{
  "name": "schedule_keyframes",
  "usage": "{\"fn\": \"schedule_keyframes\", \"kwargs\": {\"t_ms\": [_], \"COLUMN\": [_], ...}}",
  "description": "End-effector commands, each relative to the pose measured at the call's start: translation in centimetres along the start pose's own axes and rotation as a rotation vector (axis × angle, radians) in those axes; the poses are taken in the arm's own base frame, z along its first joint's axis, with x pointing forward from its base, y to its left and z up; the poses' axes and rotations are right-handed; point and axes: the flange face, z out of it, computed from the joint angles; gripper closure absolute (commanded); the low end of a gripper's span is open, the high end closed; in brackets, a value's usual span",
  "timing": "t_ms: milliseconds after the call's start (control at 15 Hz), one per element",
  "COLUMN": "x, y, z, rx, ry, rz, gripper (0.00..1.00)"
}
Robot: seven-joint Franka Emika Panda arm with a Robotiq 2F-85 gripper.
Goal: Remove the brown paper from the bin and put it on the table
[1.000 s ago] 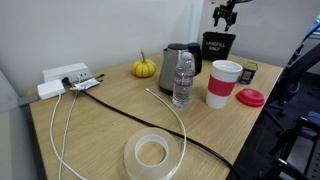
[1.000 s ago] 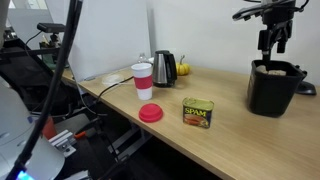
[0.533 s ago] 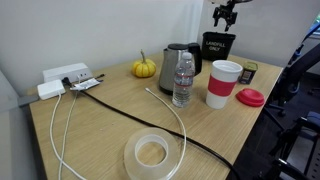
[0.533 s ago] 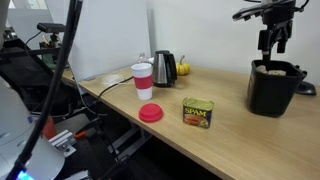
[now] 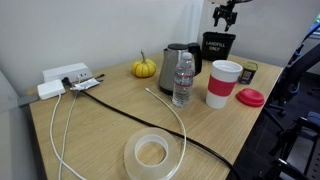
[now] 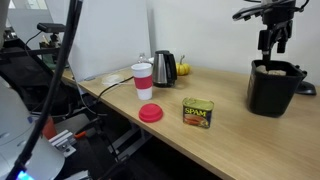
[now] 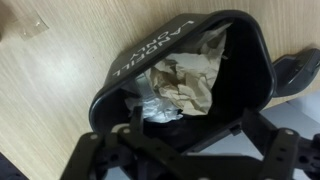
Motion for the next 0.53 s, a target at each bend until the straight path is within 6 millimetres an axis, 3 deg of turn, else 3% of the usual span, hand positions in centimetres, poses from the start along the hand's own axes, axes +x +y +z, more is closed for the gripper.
{"fn": "schedule_keyframes", "kwargs": {"t_ms": [0, 467], "x": [0.09, 0.12], "y": [-0.07, -0.13], "z": [-0.04, -0.17], "rx": [-0.001, 0.0], "ry": [0.0, -0.004], "rz": [0.0, -0.008], "gripper": [0.0, 0.0]}}
